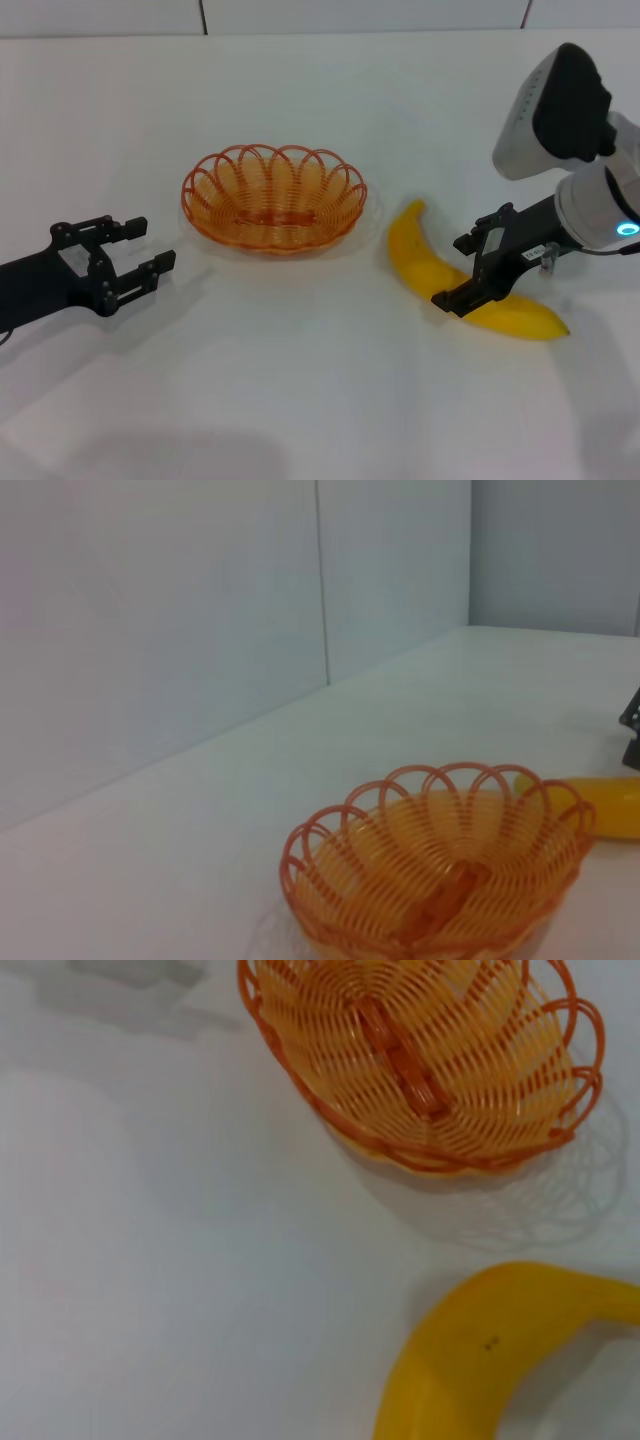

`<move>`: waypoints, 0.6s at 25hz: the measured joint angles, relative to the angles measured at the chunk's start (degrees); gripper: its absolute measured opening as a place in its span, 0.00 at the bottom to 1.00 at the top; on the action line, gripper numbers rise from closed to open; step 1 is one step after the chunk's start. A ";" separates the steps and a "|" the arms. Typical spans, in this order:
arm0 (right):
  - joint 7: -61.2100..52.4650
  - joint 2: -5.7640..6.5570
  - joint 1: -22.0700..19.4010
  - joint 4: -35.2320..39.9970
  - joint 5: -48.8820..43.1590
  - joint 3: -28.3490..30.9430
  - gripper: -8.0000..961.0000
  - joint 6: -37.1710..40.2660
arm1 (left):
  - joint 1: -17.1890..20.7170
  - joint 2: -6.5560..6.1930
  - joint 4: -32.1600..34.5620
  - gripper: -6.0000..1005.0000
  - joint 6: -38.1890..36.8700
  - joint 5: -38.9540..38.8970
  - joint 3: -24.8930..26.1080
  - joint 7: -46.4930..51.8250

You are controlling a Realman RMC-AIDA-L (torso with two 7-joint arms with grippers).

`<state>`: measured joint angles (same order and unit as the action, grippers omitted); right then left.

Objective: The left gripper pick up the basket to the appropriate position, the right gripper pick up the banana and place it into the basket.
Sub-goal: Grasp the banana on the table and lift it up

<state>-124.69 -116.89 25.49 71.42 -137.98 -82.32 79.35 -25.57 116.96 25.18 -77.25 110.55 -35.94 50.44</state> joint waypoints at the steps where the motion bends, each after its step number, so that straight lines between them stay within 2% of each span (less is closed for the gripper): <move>1: -0.03 0.02 0.33 -0.58 -0.09 -0.02 0.89 -0.24 | 0.00 0.00 -0.04 0.56 0.00 0.05 0.00 0.00; 15: -0.45 0.09 1.14 -2.18 -0.97 -0.12 0.83 -0.50 | -0.57 -0.03 -0.73 0.56 0.34 0.23 0.00 -0.07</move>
<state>-125.13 -116.80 26.63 69.24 -138.95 -82.44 78.85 -26.14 116.93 24.45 -76.90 110.78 -35.95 50.37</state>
